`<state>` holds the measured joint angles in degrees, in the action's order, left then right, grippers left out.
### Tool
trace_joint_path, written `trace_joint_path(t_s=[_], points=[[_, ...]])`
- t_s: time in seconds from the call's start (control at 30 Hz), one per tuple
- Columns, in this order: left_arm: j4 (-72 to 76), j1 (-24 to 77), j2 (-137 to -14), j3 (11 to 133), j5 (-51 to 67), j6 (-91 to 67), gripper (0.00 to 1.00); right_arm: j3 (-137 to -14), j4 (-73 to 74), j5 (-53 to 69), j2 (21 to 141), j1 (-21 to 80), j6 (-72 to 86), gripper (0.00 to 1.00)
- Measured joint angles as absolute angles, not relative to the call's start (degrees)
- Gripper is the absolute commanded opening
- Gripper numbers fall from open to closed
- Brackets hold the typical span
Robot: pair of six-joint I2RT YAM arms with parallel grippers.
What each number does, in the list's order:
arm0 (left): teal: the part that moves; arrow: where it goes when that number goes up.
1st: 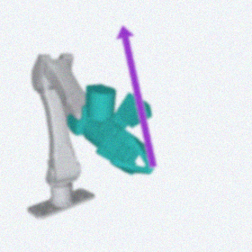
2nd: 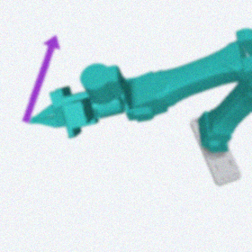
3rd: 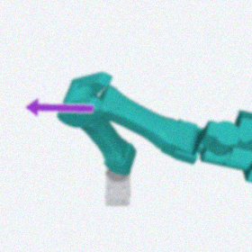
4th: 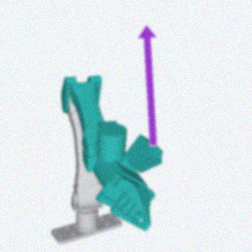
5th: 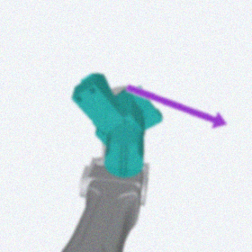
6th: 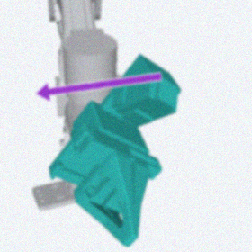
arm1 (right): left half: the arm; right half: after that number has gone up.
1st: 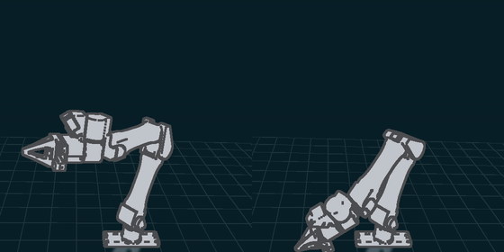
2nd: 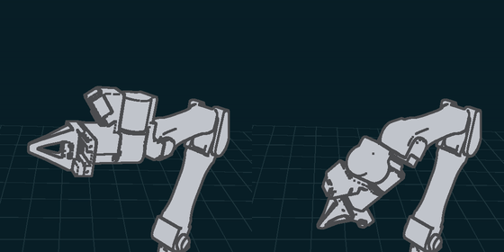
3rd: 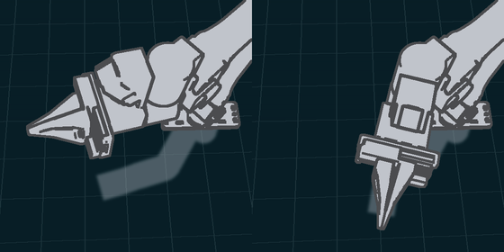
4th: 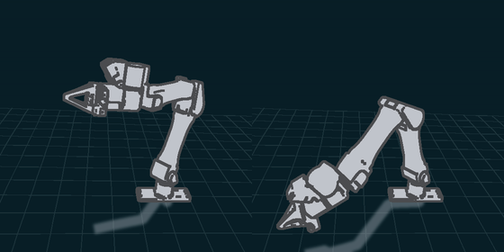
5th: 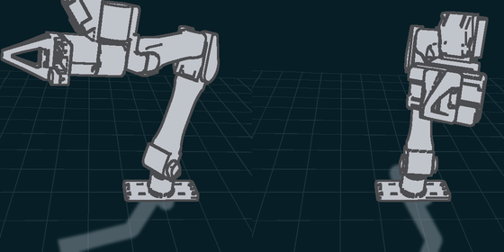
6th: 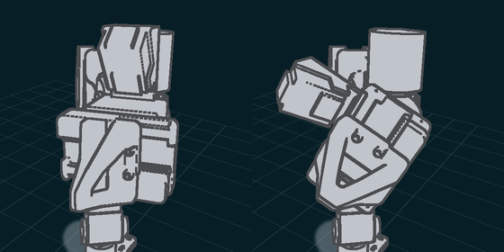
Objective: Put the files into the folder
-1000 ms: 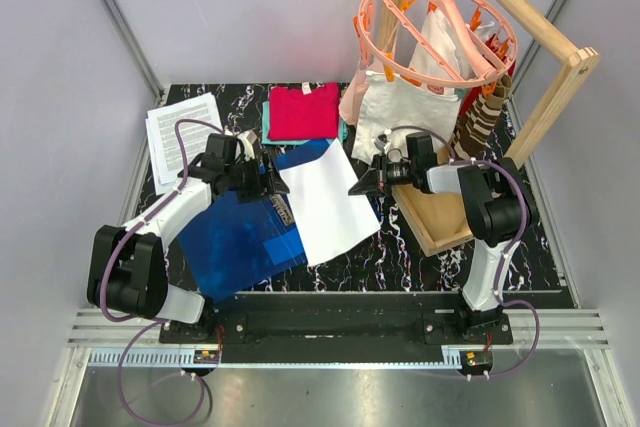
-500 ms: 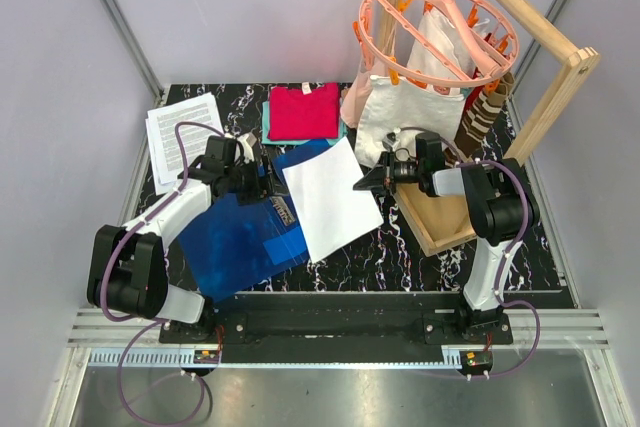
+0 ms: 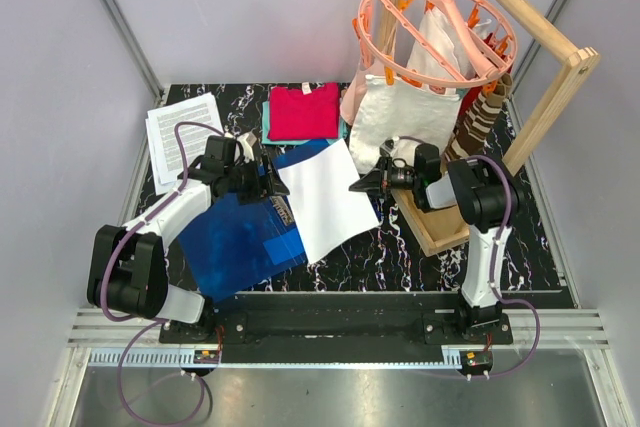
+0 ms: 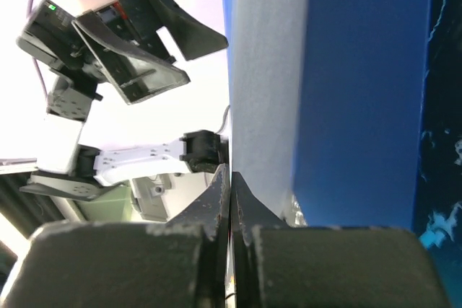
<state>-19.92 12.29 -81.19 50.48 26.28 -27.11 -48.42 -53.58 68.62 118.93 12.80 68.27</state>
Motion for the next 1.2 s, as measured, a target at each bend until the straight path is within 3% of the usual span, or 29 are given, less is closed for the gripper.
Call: trace_joint_path(t_s=[0.13, 0.27, 0.4, 0.57, 0.6, 0.63, 0.77, 0.93, 1.03, 1.07, 1.1, 1.13, 1.2], points=[[-19.81, 12.29, -81.19, 50.48, 26.41, -27.09, 0.79, -48.01, -68.20, 68.45, 123.70, 13.26, 77.69, 0.00], [-19.79, 12.25, -81.19, 50.48, 26.41, -27.09, 0.79, -47.86, -71.16, 67.72, 124.22, 13.82, 80.05, 0.00], [-19.77, 12.12, -81.19, 50.46, 26.48, -27.09, 0.79, -47.88, -63.61, 66.08, 122.21, 14.66, 73.76, 0.00], [-19.59, 12.05, -81.21, 50.35, 26.68, -27.09, 0.79, -49.80, -43.66, 62.98, 117.45, 15.88, 60.77, 0.02], [-19.57, 12.05, -81.21, 50.26, 26.74, -27.09, 0.79, -50.09, -41.54, 62.61, 117.10, 16.05, 59.07, 0.07], [-19.59, 12.05, -81.21, 50.19, 26.79, -27.09, 0.79, -50.39, -39.03, 62.28, 116.81, 16.16, 56.93, 0.22], [-19.57, 12.03, -81.38, 50.11, 26.81, -27.09, 0.79, -55.07, -19.05, 56.73, 114.76, 17.10, 42.37, 0.45], [-19.57, 11.94, -81.47, 50.09, 26.87, -27.09, 0.79, -60.25, 0.19, 48.38, 112.07, 19.46, 28.25, 0.55], [-19.46, 11.88, -81.52, 50.09, 27.05, -27.09, 0.79, -60.99, 7.44, 44.69, 111.24, 20.80, 22.46, 0.48], [-19.40, 11.88, -81.52, 50.09, 27.07, -27.09, 0.79, -61.12, 8.51, 43.99, 111.28, 21.21, 21.67, 0.28], [-19.35, 11.86, -81.54, 50.09, 27.18, -27.11, 0.79, -61.47, 9.69, 43.05, 111.28, 21.67, 20.97, 0.16], [-19.33, 11.84, -81.54, 50.09, 27.24, -27.11, 0.79, -62.06, 10.55, 41.34, 111.28, 22.48, 20.49, 0.09], [-19.31, 11.77, -81.56, 50.09, 27.27, -27.11, 0.79, -63.05, 11.60, 39.64, 111.31, 23.73, 19.31, 0.05]])
